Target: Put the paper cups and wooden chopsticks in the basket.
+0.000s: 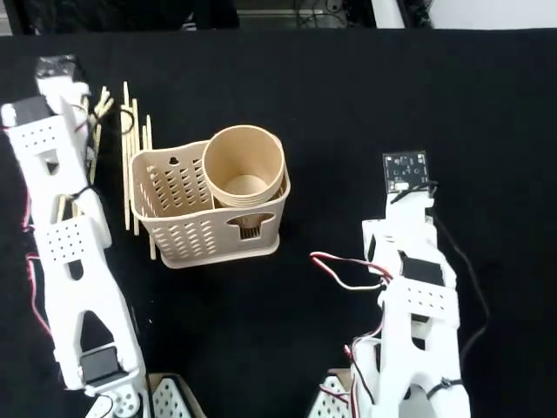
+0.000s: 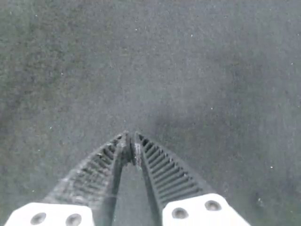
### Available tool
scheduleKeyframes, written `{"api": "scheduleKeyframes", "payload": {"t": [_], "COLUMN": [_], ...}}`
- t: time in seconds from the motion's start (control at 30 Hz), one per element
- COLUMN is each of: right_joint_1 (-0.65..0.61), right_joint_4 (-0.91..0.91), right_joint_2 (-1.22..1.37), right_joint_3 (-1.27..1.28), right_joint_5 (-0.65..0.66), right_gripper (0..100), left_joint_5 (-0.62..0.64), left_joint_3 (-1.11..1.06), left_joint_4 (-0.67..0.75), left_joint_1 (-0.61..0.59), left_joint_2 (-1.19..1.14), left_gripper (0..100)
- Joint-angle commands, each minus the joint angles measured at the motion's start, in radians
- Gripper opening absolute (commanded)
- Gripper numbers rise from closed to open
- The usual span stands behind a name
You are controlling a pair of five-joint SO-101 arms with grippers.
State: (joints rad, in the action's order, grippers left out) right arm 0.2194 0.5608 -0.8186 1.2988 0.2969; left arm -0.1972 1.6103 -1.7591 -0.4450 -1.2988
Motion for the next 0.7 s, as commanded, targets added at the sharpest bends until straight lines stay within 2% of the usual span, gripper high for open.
{"api": "scheduleKeyframes", "payload": {"t": [0.0, 0.33, 0.67], "right_joint_1": [0.011, 0.011, 0.011], "right_joint_4": [-0.021, -0.023, -0.023], "right_joint_2": [-0.016, -0.016, -0.016], "right_joint_3": [-0.002, -0.002, -0.002], "right_joint_5": [-0.009, -0.009, -0.009], "right_gripper": [1.4, 1.4, 1.4], "left_joint_5": [0.087, 0.124, 0.224], "left_joint_3": [-0.070, -0.409, -0.414], "left_joint_4": [-0.005, -0.002, 0.009], "left_joint_1": [-0.001, 0.050, 0.122], "left_joint_2": [0.238, 0.609, 0.736], "left_gripper": [3, 3, 3]}}
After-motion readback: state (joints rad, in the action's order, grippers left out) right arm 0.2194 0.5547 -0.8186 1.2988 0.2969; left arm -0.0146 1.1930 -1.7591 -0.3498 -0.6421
